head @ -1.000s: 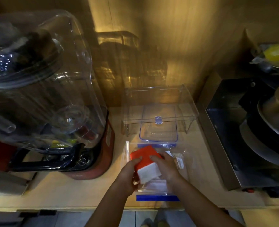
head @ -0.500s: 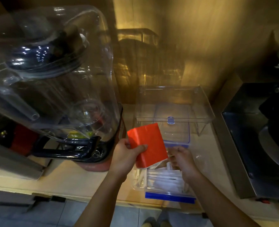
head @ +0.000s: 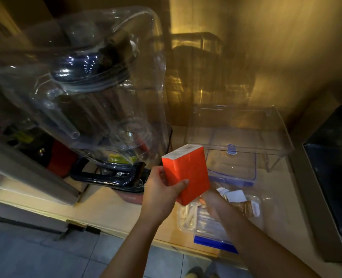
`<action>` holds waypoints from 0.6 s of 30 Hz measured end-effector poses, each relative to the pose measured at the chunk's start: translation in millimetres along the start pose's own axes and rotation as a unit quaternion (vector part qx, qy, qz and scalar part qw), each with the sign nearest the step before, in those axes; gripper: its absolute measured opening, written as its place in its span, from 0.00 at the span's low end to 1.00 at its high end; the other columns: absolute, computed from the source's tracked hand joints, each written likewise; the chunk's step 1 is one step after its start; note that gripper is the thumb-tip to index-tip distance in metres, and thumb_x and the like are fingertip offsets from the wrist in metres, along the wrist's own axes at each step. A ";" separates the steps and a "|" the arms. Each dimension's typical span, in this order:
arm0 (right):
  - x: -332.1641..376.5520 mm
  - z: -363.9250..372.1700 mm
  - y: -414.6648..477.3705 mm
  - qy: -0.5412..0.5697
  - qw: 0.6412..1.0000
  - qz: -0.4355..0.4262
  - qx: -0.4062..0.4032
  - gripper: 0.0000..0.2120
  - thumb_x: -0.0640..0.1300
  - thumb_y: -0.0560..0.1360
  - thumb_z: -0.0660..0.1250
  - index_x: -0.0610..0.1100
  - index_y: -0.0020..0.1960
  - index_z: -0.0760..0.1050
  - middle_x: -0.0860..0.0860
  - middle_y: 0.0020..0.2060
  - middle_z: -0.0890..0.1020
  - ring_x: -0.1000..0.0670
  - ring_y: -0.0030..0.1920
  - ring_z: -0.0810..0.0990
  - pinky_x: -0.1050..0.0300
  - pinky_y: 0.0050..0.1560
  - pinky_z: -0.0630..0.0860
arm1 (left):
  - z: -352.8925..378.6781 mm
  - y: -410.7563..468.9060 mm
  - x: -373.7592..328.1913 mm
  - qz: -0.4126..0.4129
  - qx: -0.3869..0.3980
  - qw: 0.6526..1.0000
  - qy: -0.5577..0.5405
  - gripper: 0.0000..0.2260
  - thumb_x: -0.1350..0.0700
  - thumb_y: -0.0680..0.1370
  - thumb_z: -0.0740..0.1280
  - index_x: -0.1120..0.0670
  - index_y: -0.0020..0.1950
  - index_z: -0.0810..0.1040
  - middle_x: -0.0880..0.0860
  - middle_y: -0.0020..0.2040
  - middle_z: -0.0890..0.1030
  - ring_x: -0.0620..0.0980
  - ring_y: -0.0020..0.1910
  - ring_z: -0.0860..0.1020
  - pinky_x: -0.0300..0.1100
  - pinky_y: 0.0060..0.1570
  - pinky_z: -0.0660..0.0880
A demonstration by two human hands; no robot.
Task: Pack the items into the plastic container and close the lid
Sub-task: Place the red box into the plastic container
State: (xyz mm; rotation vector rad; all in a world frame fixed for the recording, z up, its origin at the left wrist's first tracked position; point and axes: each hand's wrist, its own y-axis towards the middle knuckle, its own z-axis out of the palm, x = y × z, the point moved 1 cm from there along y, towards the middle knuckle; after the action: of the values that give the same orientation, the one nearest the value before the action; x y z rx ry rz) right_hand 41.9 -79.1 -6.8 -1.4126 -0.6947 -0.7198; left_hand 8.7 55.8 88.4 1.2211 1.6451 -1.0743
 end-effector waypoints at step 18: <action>-9.6 -61.1 2.0 -0.473 0.868 -0.143 0.051 0.18 0.36 0.75 0.61 0.44 0.64 0.69 0.48 0.56 0.79 0.48 0.51 0.78 0.55 0.48 0.77 | 8.0 11.3 -2.0 0.017 0.022 1.000 0.000 0.23 0.54 0.67 0.76 0.48 0.57 0.70 0.40 0.48 0.75 0.39 0.48 0.75 0.35 0.43 0.75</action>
State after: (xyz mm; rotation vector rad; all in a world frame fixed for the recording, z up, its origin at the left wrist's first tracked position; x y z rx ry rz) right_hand 37.8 -139.8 -18.1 -1.5455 -1.7099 -0.1458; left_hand 20.9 49.5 85.9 1.2739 1.6028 -1.0940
